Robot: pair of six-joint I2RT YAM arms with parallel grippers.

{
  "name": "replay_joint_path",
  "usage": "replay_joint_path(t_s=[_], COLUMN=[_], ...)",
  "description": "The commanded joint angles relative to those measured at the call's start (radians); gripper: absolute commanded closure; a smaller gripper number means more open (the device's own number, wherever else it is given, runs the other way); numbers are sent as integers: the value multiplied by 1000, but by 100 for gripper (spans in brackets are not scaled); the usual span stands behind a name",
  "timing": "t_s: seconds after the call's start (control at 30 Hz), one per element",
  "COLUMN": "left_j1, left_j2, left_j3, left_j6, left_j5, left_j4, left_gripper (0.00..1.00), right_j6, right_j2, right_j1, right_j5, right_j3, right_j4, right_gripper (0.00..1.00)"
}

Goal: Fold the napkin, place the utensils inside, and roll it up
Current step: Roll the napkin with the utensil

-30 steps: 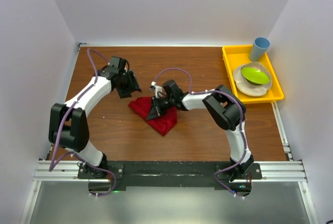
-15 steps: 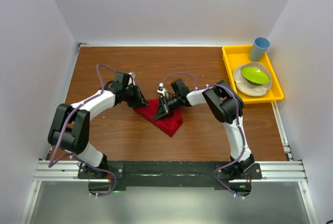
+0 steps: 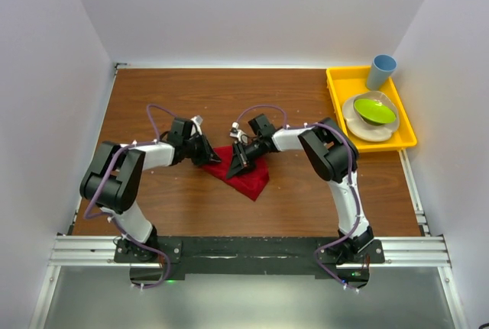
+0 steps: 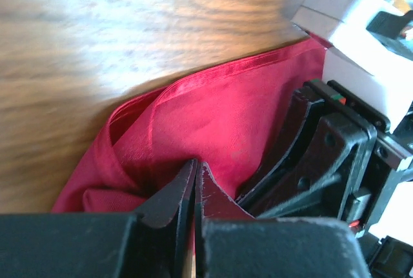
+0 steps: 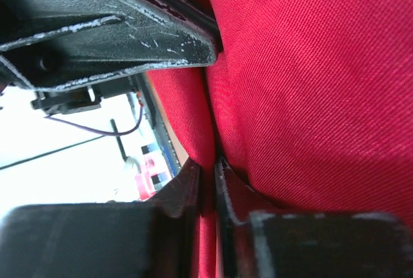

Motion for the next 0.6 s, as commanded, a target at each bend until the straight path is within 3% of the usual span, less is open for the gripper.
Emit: replay_joint_path(t_s=[0.0,0.27,0.57], left_j1=[1,1,1], left_j2=[63,105,129], left_j3=[-71,-125,-122], left_j6=[50,77,71], left_j5=[-46,-69,-77], left_j4=[98,136,144], left_gripper=[96,100,100], right_j6=[-164,-345,-461], right_j2=[-18,-113,-277], right_j1=[-5,6,27], right_j5=[328,483,656], right_j3=[36,211,269], right_j4=[-240,-563,-719], right_gripper=[81,56,45])
